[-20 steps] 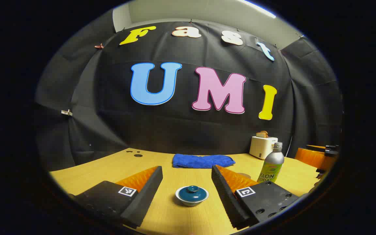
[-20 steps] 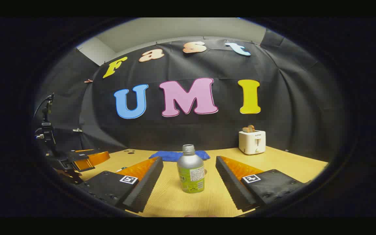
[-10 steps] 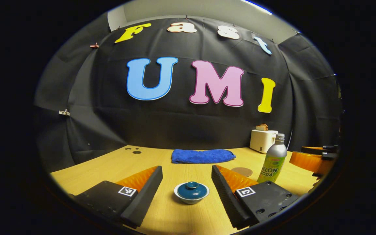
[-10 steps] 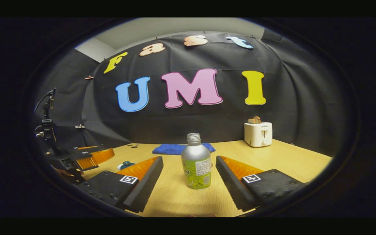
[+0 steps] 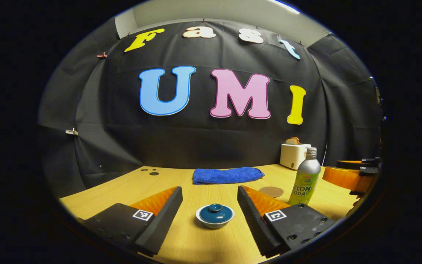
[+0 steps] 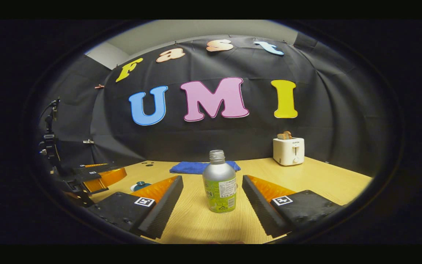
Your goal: Open the teacup lid with one hand, grasp the water bottle and pour water into the teacup with the other hand; after pouring, place the water bottle on the coaster and then close the teacup lid.
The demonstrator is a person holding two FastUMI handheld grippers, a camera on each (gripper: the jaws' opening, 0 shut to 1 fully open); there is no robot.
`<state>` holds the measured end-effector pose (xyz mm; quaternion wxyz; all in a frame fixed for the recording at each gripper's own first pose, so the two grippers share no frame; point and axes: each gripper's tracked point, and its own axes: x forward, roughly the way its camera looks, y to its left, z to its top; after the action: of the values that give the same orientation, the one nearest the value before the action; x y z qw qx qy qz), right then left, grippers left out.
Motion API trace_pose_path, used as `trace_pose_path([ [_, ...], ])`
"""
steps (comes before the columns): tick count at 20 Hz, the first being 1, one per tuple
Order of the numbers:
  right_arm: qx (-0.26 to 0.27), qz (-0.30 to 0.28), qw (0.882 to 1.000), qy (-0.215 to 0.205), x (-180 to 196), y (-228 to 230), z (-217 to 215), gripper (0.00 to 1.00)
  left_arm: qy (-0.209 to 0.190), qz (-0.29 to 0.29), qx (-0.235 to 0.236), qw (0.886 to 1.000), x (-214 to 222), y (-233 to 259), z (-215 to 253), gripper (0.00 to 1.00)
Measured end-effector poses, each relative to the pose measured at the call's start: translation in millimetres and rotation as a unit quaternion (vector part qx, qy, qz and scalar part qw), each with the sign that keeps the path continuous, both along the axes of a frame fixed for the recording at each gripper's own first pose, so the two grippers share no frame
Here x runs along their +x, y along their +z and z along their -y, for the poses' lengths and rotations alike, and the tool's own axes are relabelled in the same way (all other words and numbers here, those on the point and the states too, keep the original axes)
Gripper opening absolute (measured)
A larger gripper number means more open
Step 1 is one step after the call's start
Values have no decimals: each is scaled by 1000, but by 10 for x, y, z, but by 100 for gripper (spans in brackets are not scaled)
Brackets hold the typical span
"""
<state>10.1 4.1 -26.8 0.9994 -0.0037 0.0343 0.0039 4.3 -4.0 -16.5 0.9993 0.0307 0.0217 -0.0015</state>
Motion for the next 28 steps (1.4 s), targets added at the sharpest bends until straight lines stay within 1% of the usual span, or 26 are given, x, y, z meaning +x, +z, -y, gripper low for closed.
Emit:
trace_pose_path([
  [16,-4,-14,1000,1,10,-120,-51,100,3,-30,-15,999,-25,-207,-84,95],
  [20,-2,-20,1000,3,18,-167,-66,100,6,-40,-20,999,-32,-279,-107,94],
  [26,3,-17,1000,11,12,-172,-75,100,12,-39,-39,998,-40,-285,-71,93],
  [28,1,-22,1000,13,14,-211,-74,100,11,-34,-36,999,-80,-258,-42,94],
])
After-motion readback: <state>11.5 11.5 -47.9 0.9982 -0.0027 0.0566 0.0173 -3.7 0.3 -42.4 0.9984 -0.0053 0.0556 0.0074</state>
